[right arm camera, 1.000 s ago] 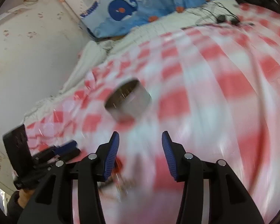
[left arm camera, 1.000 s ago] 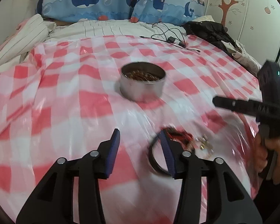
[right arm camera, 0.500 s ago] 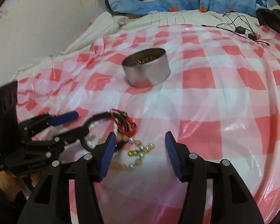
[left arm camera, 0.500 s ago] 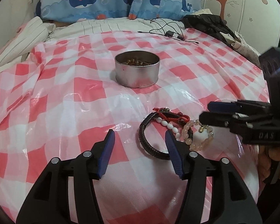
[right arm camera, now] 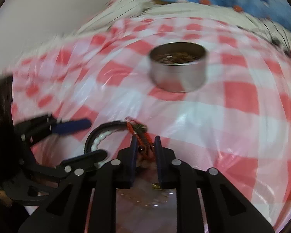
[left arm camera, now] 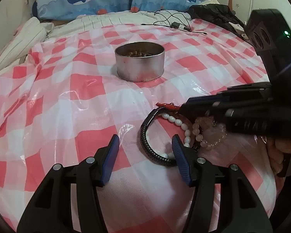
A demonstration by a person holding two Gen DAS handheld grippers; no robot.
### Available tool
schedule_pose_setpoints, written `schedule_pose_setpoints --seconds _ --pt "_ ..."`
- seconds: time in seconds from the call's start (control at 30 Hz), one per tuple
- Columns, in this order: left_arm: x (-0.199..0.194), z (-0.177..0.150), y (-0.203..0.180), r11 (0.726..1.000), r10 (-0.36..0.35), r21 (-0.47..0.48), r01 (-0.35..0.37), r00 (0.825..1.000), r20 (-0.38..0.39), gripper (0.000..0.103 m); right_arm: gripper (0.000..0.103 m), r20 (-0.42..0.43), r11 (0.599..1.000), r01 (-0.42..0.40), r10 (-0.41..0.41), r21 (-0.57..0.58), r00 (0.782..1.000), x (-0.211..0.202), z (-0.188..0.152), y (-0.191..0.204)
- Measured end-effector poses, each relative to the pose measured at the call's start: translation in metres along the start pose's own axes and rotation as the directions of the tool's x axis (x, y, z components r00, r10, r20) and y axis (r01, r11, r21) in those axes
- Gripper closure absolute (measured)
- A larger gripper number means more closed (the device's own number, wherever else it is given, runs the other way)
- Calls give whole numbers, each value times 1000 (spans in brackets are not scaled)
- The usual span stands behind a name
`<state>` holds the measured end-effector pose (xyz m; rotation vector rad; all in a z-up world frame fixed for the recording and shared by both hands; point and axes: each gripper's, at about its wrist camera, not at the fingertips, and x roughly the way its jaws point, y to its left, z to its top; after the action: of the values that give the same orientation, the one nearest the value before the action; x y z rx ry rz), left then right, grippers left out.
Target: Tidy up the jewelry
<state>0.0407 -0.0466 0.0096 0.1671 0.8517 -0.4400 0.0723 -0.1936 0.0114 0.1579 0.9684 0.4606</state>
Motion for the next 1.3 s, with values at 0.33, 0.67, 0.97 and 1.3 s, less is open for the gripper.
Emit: schedule_pose_setpoints --seconds 0.33,0.67,0.97,1.3 --pt "1 0 1 1000 -4 -7 4 1000 -1 49 94 78 956 -39 16 292 997 -28 -11 -67" --pt "0 14 5 1000 0 -12 1 999 42 49 63 80 974 29 -48 225 996 -24 -7 -59" --pt "15 19 -6 997 11 77 -9 1000 -23 93 90 56 983 86 -96 161 994 -14 -9 -50" --pt "-19 22 45 975 -54 -203 88 984 168 93 94 190 975 -19 -24 221 981 -36 -9 -59"
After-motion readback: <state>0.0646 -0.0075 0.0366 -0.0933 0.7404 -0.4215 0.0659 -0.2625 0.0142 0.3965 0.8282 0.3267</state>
